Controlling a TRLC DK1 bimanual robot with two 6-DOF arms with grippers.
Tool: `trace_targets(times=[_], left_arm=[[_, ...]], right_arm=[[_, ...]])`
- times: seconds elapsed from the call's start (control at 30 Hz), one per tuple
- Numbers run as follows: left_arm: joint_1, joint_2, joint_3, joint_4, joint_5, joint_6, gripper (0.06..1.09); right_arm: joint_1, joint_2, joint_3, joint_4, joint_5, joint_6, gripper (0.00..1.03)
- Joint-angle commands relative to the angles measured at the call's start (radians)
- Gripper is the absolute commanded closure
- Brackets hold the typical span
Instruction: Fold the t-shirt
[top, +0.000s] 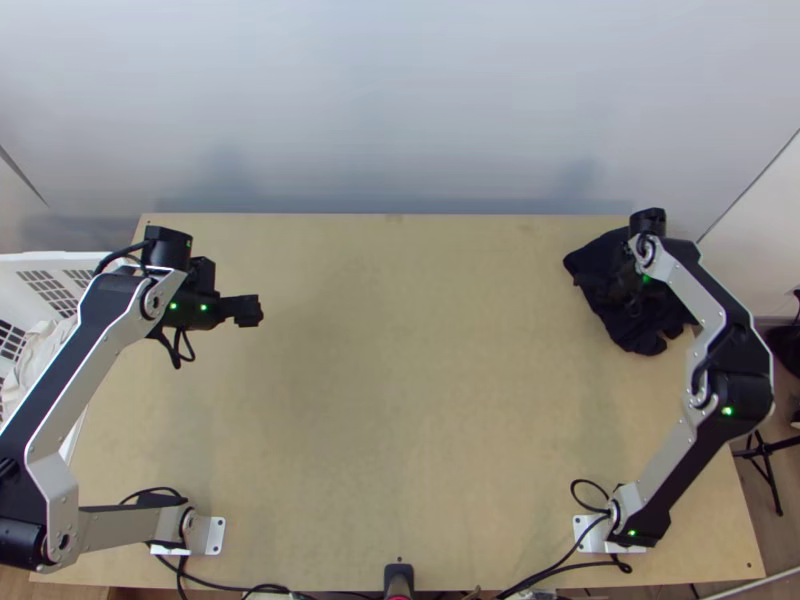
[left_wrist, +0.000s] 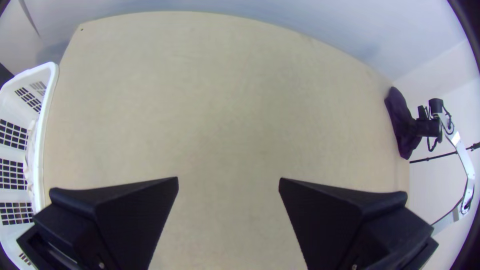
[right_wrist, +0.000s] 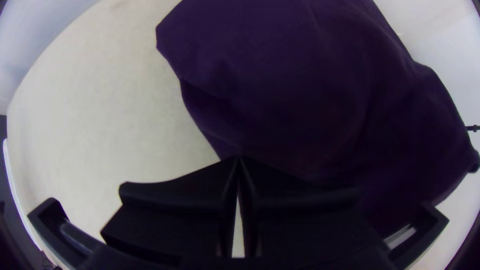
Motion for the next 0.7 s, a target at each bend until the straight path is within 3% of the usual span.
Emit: trace_targets(times=[0.0, 0.43, 0.67], left_arm=[[0.031, -0.024, -0.033, 0.013, 0.0, 0.01, 0.11], [0.029, -0.012, -0.05, 0.051, 0.002, 0.01, 0.11], [0.042, -0.006, -0.046, 0.054, 0.0, 0.022, 0.11]], right_arm=[[0.007, 0.13, 0.072, 0.085, 0.037, 0.008, 1.0], [0.012, 0.297, 0.4, 0.102, 0.058, 0.038, 1.0], [-0.002, 0.342, 0.499, 0.098, 0.06, -0.02, 1.0]])
